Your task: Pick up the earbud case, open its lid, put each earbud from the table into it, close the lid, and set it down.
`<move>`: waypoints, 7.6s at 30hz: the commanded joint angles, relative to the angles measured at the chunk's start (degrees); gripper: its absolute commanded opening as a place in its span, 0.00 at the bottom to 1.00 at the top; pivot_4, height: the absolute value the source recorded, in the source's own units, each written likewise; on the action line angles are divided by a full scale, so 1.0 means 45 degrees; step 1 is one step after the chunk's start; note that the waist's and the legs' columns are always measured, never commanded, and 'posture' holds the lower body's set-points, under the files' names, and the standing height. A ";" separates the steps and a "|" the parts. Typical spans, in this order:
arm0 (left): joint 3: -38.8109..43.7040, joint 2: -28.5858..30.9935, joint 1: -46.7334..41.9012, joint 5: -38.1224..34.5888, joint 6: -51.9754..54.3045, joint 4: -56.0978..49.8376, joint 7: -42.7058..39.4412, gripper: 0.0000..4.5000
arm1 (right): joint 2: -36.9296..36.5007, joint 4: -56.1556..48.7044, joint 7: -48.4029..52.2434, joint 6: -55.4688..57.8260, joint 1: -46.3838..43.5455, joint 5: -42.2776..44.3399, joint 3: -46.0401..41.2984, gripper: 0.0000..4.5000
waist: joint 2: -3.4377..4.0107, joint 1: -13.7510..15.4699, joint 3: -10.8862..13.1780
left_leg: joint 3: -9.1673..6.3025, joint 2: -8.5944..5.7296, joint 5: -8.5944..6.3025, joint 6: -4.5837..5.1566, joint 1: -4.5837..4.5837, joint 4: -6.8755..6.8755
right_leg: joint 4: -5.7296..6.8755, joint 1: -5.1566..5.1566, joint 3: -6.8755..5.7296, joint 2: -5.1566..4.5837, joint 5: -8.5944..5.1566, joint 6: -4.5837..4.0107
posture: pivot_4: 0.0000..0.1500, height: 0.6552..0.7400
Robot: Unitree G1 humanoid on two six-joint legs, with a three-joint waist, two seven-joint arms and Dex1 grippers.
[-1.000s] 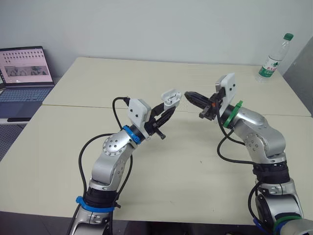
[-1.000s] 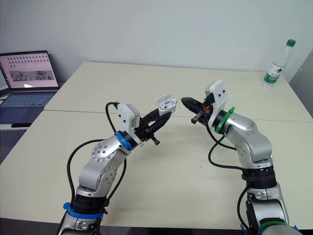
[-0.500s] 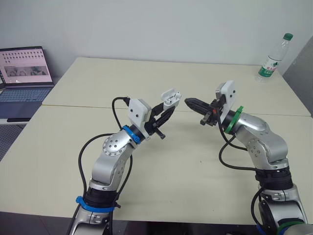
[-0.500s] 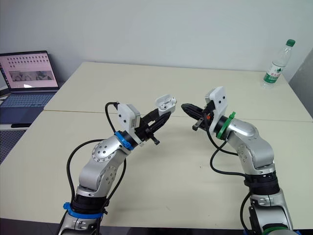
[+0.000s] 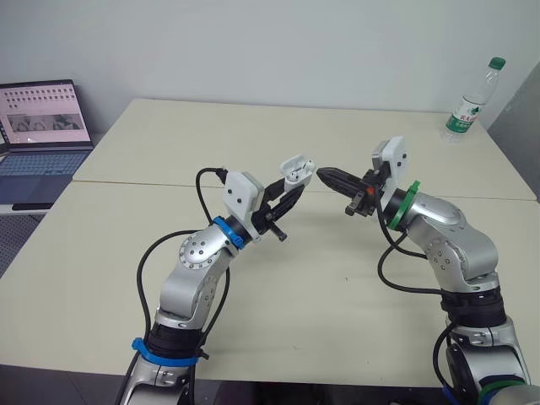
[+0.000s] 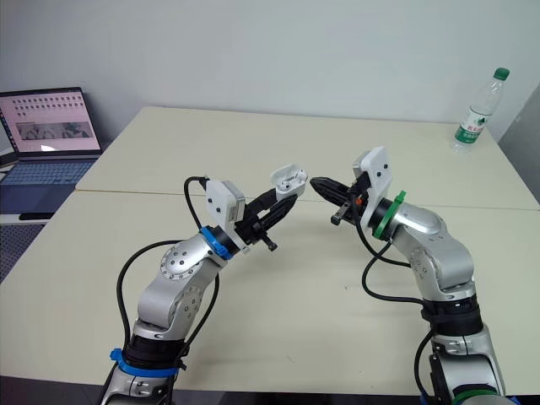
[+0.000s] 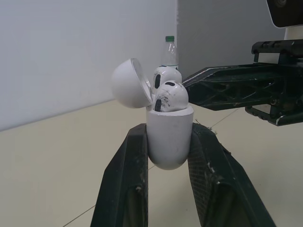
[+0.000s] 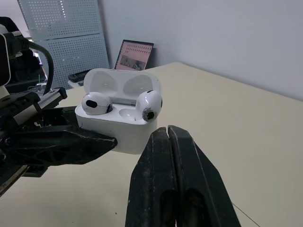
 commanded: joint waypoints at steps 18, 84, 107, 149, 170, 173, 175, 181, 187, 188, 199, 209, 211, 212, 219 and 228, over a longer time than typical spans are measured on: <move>0.0060 0.0012 -0.0120 0.0055 -0.0225 -0.0242 0.0049 0.17 | 0.0074 -0.1119 -0.0429 0.0811 -0.0825 0.0671 -0.0195 0.00 | 0.0000 -0.0001 0.0000 | 0.0002 0.0000 0.0000 0.0000 0.0000 -0.0001 | 0.0000 -0.0002 0.0002 0.0000 0.0000 0.0000 | 1.00 1.00; 0.0800 0.1088 0.1816 0.0188 0.0157 -0.1733 0.0552 0.17 | -0.4662 1.3662 1.1697 -1.2829 -0.3547 -0.6947 0.4273 0.74 | -0.0007 -0.0008 0.0014 | 0.0039 0.0006 0.0000 0.0000 0.0033 -0.0006 | -0.0002 0.0009 0.0025 -0.0022 0.0006 -0.0011 | 1.00 1.00; 0.0716 0.0997 0.1519 0.0263 0.0207 -0.1499 0.0673 0.17 | -0.4070 1.4853 1.1941 -1.3997 -0.3916 -0.7379 0.4299 0.57 | -0.0008 -0.0019 0.0014 | 0.0052 0.0013 -0.0001 0.0000 0.0078 -0.0009 | 0.0010 0.0040 0.0030 -0.0022 0.0008 -0.0015 | 1.00 1.00; 0.0417 0.0747 0.1806 0.0406 -0.0226 -0.1606 0.0891 0.17 | -1.0825 1.0851 1.0459 -1.1154 0.2288 -0.4872 0.2887 0.09 | 0.0041 0.0124 0.0048 | 0.0063 -0.0004 -0.0009 0.0016 0.0179 -0.0008 | -0.0023 0.0169 0.0016 -0.0066 -0.0004 -0.0025 | 1.00 1.00; 0.0253 0.0486 0.1680 0.0435 -0.0395 -0.1278 0.0730 0.17 | -1.0323 1.2553 0.8591 -1.1305 0.2057 -0.7815 0.2491 0.55 | 0.0025 -0.0010 0.0048 | 0.0056 0.0000 -0.0010 0.0014 0.0252 -0.0009 | -0.0015 0.0236 0.0036 -0.0025 -0.0037 -0.0025 | 1.00 1.00; 0.0262 0.0509 0.1767 0.0421 -0.0356 -0.1359 0.0739 0.17 | -1.0511 1.2810 0.8784 -1.1382 0.2029 -0.8027 0.2518 0.55 | 0.0025 -0.0011 0.0048 | 0.0049 -0.0001 -0.0010 0.0014 0.0250 -0.0012 | -0.0015 0.0236 0.0031 -0.0024 -0.0038 -0.0026 | 1.00 1.00; 0.0259 0.0508 0.1805 0.0417 -0.0337 -0.1413 0.0754 0.17 | -1.0588 1.2934 0.8925 -1.1207 0.2007 -0.8064 0.2493 0.55 | 0.0025 -0.0003 0.0048 | 0.0049 -0.0002 -0.0010 0.0014 0.0250 -0.0012 | -0.0015 0.0236 0.0032 -0.0025 -0.0037 -0.0026 | 1.00 1.00; 0.0168 0.0434 0.1858 0.0443 -0.0309 -0.1479 0.0814 0.17 | -1.0620 1.3254 0.8932 -1.1395 0.1754 -0.8418 0.2495 0.55 | 0.0026 0.0034 0.0048 | 0.0048 -0.0007 -0.0010 0.0014 0.0249 -0.0010 | -0.0015 0.0240 0.0032 -0.0027 -0.0037 -0.0025 | 1.00 1.00; 0.0091 0.0407 0.1929 0.0460 -0.0302 -0.1537 0.0840 0.17 | -1.0497 1.3219 0.9023 -1.1572 0.1483 -0.8613 0.2561 0.55 | 0.0027 0.0029 0.0048 | 0.0051 -0.0007 -0.0010 0.0014 0.0250 -0.0010 | -0.0015 0.0239 0.0034 -0.0027 -0.0037 -0.0025 | 1.00 1.00; 0.0079 0.0404 0.1920 0.0461 -0.0301 -0.1533 0.0842 0.17 | -1.0492 1.3264 0.9006 -1.1568 0.1456 -0.8643 0.2563 0.55 | 0.0027 0.0029 0.0048 | 0.0050 -0.0007 -0.0010 0.0014 0.0250 -0.0010 | -0.0014 0.0239 0.0034 -0.0027 -0.0037 -0.0025 | 1.00 1.00; 0.0021 0.0371 0.1767 0.0464 -0.0343 -0.1407 0.0846 0.17 | -1.0122 1.3466 0.8844 -1.1533 0.1133 -0.8667 0.2440 0.46 | 0.0025 0.0007 0.0049 | 0.0053 -0.0006 -0.0010 0.0014 0.0251 -0.0010 | -0.0015 0.0239 0.0037 -0.0027 -0.0037 -0.0026 | 1.00 1.00; -0.0009 0.0476 0.1815 0.0428 -0.0400 -0.1371 0.0655 0.17 | -0.9791 1.3204 0.8848 -1.1040 0.0915 -0.8385 0.2213 0.09 | 0.0018 -0.0022 0.0049 | 0.0062 0.0000 -0.0010 0.0014 0.0257 -0.0009 | -0.0015 0.0240 0.0042 -0.0025 -0.0037 -0.0026 | 1.00 1.00; 0.0012 0.0520 0.1836 0.0396 -0.0433 -0.1340 0.0575 0.17 | -0.9560 1.2593 0.9063 -1.0425 0.0805 -0.8006 0.2046 0.09 | 0.0012 -0.0040 0.0050 | 0.0064 0.0003 -0.0010 0.0014 0.0258 -0.0008 | -0.0015 0.0240 0.0043 -0.0025 -0.0036 -0.0026 | 1.00 1.00; 0.0032 0.0545 0.1838 0.0378 -0.0457 -0.1307 0.0527 0.17 | -0.9373 1.2025 0.9243 -0.9898 0.0773 -0.7704 0.1915 0.09 | 0.0013 -0.0058 0.0050 | 0.0066 0.0005 -0.0010 0.0014 0.0260 -0.0008 | -0.0014 0.0240 0.0043 -0.0024 -0.0036 -0.0026 | 1.00 1.00; 0.0222 0.0489 0.1439 0.0018 -0.0373 -0.0972 0.0174 0.17 | -0.4796 0.3718 0.6309 0.0617 -0.1145 -0.2511 -0.0533 0.09 | 0.0073 -0.0342 0.0070 | 0.0027 0.0028 -0.0010 0.0009 0.0253 -0.0036 | 0.0026 0.0213 0.0035 0.0013 -0.0041 -0.0036 | 1.00 1.00; 0.0380 0.0367 0.0712 -0.0513 0.0144 -0.0654 0.0032 0.17 | 0.2416 -0.1400 -0.1308 0.3707 -0.2319 0.0876 -0.2617 0.09 | 0.0079 0.0424 0.0063 | -0.0111 -0.0035 -0.0007 -0.0008 -0.0100 0.0024 | 0.0012 -0.0033 -0.0091 -0.0058 -0.0036 -0.0044 | 1.00 1.00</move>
